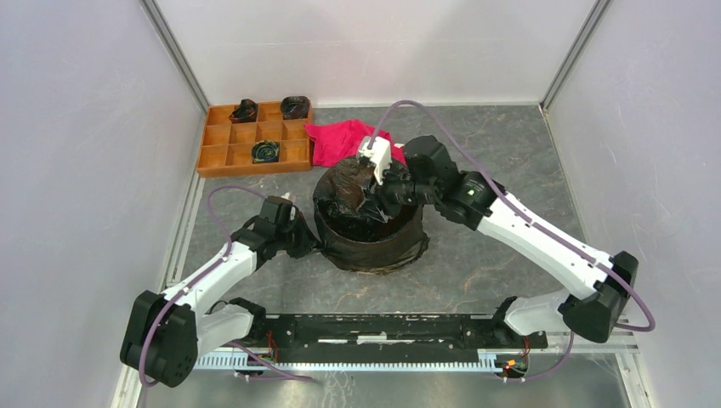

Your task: Put the trash bags into the trash bin

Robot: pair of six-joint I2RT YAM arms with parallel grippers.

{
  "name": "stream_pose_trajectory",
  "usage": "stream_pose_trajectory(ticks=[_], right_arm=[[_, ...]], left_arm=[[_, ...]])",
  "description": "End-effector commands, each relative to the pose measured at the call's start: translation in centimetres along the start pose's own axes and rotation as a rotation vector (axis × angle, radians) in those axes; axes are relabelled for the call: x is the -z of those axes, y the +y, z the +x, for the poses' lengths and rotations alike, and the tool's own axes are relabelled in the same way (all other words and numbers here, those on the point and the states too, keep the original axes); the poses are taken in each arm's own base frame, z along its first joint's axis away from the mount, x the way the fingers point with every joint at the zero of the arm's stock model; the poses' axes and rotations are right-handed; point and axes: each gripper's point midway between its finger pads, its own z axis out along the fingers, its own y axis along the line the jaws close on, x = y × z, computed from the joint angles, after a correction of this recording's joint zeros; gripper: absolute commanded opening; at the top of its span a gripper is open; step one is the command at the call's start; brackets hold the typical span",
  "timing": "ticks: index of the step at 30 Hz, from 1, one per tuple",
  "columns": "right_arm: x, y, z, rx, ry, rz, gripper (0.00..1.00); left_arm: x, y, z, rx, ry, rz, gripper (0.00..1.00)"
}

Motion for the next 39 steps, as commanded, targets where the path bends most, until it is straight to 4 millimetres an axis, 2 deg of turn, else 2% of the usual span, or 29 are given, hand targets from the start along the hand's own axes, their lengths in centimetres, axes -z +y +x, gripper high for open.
stream_pose_trajectory(ticks=[1, 5, 7, 9, 11, 13, 14, 16, 18, 20, 24, 27, 31, 35, 39], right_arm=[[-1.6, 0.2, 4.6, 0.003, 0.15, -0.056, 0.38], [-4.0, -1.5, 8.2, 0.005, 0.288, -0.017, 0.28], [-5.3, -2.1, 9.0, 0.016, 0.322, -0.012, 0.27], [-6.5, -3.4, 9.6, 0.035, 0.352, 0.048, 0.27], [-7.3, -6.4, 8.9, 0.052, 0.341, 0.208, 0.27], [-7.5, -10.1, 6.8, 0.061, 0.242, 0.421, 0.28], [-7.4, -11.3, 5.8, 0.053, 0.181, 0.503, 0.3], [-7.5, -12.9, 4.5, 0.059, 0.07, 0.596, 0.37], [-7.8, -13.6, 3.6, 0.059, 0.01, 0.632, 0.39], [-8.3, -14.0, 3.2, 0.055, -0.011, 0.648, 0.44], [-9.0, -13.4, 4.0, 0.057, 0.08, 0.599, 0.46], [-7.6, -12.4, 5.0, 0.059, 0.135, 0.565, 0.55], [-5.3, -10.2, 5.0, 0.052, 0.183, 0.481, 0.7], [-2.8, -8.7, 4.5, 0.037, 0.19, 0.444, 0.76], [-1.7, -7.6, 3.7, 0.04, 0.171, 0.397, 0.78]], left_arm=[[0.1, -0.7, -0.6, 0.001, -0.017, 0.019, 0.02], [0.1, -0.7, -0.7, -0.003, -0.017, 0.018, 0.02], [0.1, -0.7, -0.8, -0.006, -0.019, 0.018, 0.02], [0.1, -0.7, -0.8, -0.01, -0.019, 0.016, 0.02], [0.2, -0.7, -0.9, -0.01, -0.022, 0.013, 0.02], [0.1, -0.7, -0.9, -0.012, -0.023, 0.012, 0.02], [0.1, -0.6, -0.9, -0.011, -0.022, 0.012, 0.02], [0.0, -0.7, -0.8, -0.011, -0.015, 0.015, 0.02], [0.1, -0.7, -0.8, -0.014, -0.013, 0.01, 0.02], [0.3, -0.5, -0.8, -0.02, -0.015, 0.004, 0.02], [0.8, -0.7, -1.0, -0.034, -0.032, 0.008, 0.02], [0.9, -0.7, -1.3, -0.046, -0.042, 0.006, 0.02], [0.8, -0.3, -1.2, -0.052, -0.033, -0.016, 0.02], [0.7, 0.0, -1.2, -0.058, -0.036, -0.024, 0.02], [0.6, 0.0, -1.0, -0.06, -0.03, -0.024, 0.02]])
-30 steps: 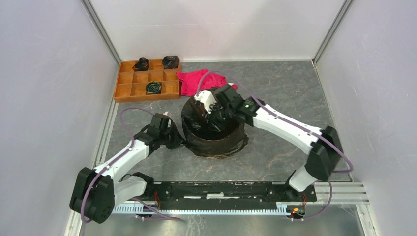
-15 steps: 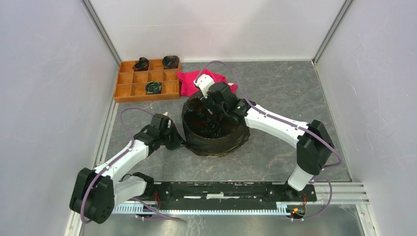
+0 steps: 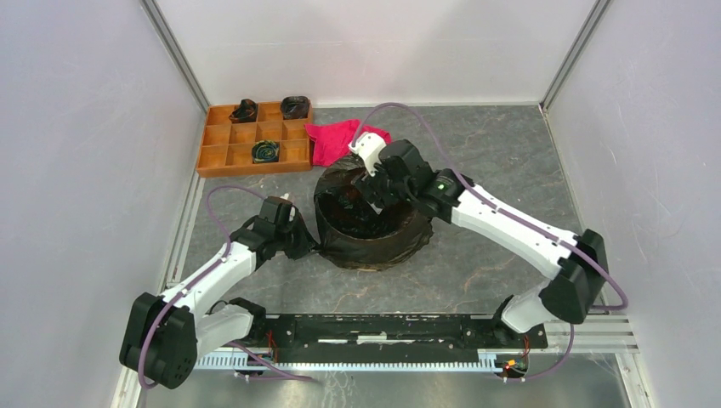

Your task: Put the trash bags into the trash bin

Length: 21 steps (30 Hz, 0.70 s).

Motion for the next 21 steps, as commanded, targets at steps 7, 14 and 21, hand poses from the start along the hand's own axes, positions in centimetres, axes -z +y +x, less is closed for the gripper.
stream_pose_trajectory(ticks=[7, 14, 21], right_arm=[[2.5, 5.6, -2.6, 0.03, -0.102, -0.333, 0.68], [-2.1, 10.1, -2.8, -0.055, -0.137, -0.52, 0.39], [-7.9, 1.1, -5.4, -0.158, -0.236, 0.034, 0.38]], left_arm=[[0.6, -0.7, -1.2, -0.055, -0.033, 0.012, 0.02], [0.7, -1.2, -1.5, -0.047, -0.037, 0.024, 0.02], [1.0, -1.6, -1.6, -0.039, -0.046, 0.038, 0.02]])
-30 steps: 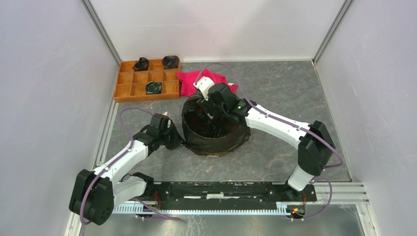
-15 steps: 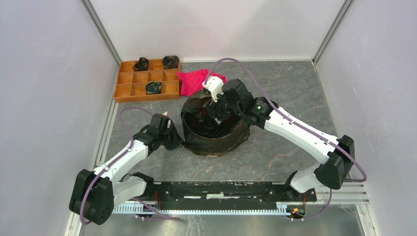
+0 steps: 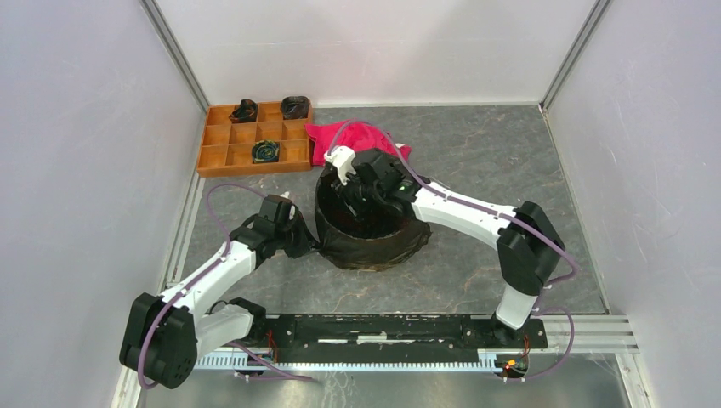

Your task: Put the trash bags into the trash bin

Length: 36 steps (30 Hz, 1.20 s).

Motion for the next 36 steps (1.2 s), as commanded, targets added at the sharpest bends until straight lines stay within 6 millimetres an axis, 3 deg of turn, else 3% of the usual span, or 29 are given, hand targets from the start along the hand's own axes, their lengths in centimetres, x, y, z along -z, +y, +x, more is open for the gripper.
stream_pose_trajectory(ticks=[1, 4, 7, 10, 14, 18, 21, 25, 27, 31, 33, 36], right_arm=[[1.4, -7.5, -6.5, -0.04, -0.249, 0.418, 0.38], [1.7, -8.2, -6.5, 0.008, -0.222, 0.455, 0.44], [2.1, -6.7, -5.8, 0.063, -0.161, 0.36, 0.61], [3.1, -4.1, -4.7, 0.062, -0.095, 0.224, 0.72], [5.1, -0.1, -3.8, -0.003, -0.086, 0.038, 0.77], [6.3, 2.6, -4.1, -0.047, -0.096, -0.09, 0.76], [5.8, 4.2, -3.1, -0.054, -0.074, -0.188, 0.56], [3.3, 2.7, 0.7, -0.043, 0.039, -0.119, 0.37], [2.1, 0.2, 2.1, -0.009, 0.096, 0.007, 0.31], [1.0, -5.1, 3.0, 0.052, 0.128, 0.284, 0.28], [-0.3, -6.1, 3.4, 0.061, 0.126, 0.327, 0.29], [-2.7, -6.0, 4.7, 0.057, 0.145, 0.306, 0.28]], left_arm=[[0.8, -1.4, -1.4, -0.025, -0.045, 0.039, 0.02], [1.0, -1.5, -1.6, -0.029, -0.057, 0.044, 0.02], [1.2, -1.6, -1.8, -0.029, -0.071, 0.047, 0.02], [1.2, -1.7, -1.8, -0.029, -0.067, 0.048, 0.02], [1.0, -1.5, -1.8, -0.033, -0.063, 0.044, 0.02], [0.7, -1.6, -1.7, -0.034, -0.053, 0.049, 0.02], [0.5, -1.5, -1.5, -0.033, -0.046, 0.05, 0.02], [0.8, -1.6, -1.6, -0.035, -0.056, 0.056, 0.02], [0.9, -1.6, -1.7, -0.036, -0.062, 0.054, 0.02], [0.9, -1.6, -1.6, -0.035, -0.061, 0.053, 0.02], [1.0, -1.5, -1.6, -0.034, -0.064, 0.051, 0.02], [1.2, -1.6, -1.7, -0.037, -0.07, 0.052, 0.02]])
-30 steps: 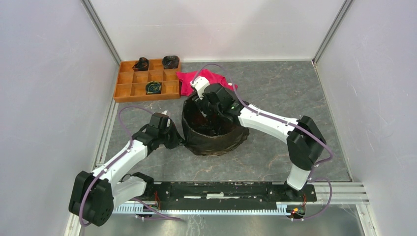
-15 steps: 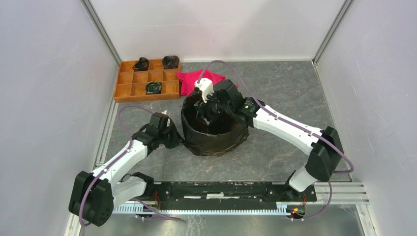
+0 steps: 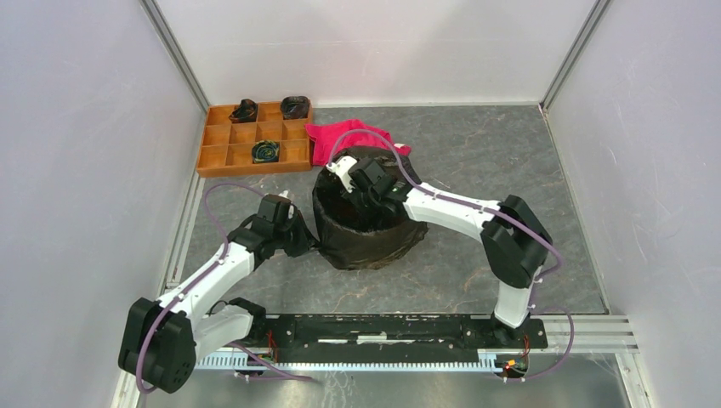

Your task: Put the trash bags into the trash bin

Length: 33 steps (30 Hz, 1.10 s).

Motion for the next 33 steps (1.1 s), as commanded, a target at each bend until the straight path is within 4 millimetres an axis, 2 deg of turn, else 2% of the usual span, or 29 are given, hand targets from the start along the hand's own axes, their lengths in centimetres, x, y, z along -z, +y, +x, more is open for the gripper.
stream_pose_trajectory(ticks=[1, 6, 10, 12, 15, 18, 23, 26, 30, 33], right_arm=[[-2.8, -1.4, -0.2, 0.019, -0.021, 0.091, 0.28], [-4.1, -0.7, 1.6, 0.016, 0.009, 0.059, 0.3], [-4.0, -0.6, 1.5, 0.02, 0.024, 0.052, 0.34], [-3.1, -0.4, 0.8, 0.014, 0.014, 0.039, 0.38], [-0.7, -0.2, -0.9, 0.002, -0.027, 0.014, 0.46], [1.5, -0.1, -1.9, -0.031, -0.067, 0.008, 0.55], [3.4, 1.2, -2.6, -0.078, -0.126, -0.071, 0.67], [3.2, 1.1, -2.1, -0.081, -0.111, -0.06, 0.67], [1.7, 1.1, 0.0, -0.073, -0.035, -0.052, 0.53], [0.4, 1.9, 1.5, -0.069, 0.018, -0.08, 0.5]], left_arm=[[0.9, -1.2, -1.5, -0.034, -0.057, 0.036, 0.02], [1.4, -1.4, -2.3, -0.048, -0.093, 0.027, 0.02], [1.3, -1.7, -2.6, -0.05, -0.09, 0.031, 0.02], [1.2, -1.7, -2.6, -0.049, -0.09, 0.033, 0.02], [1.1, -1.6, -2.6, -0.051, -0.088, 0.03, 0.02], [0.9, -1.5, -2.4, -0.049, -0.08, 0.032, 0.02], [0.6, -1.3, -2.2, -0.046, -0.075, 0.028, 0.02], [0.6, -1.4, -2.1, -0.045, -0.07, 0.033, 0.02], [0.9, -1.4, -2.1, -0.049, -0.076, 0.035, 0.02], [1.1, -1.4, -2.2, -0.052, -0.083, 0.032, 0.02]])
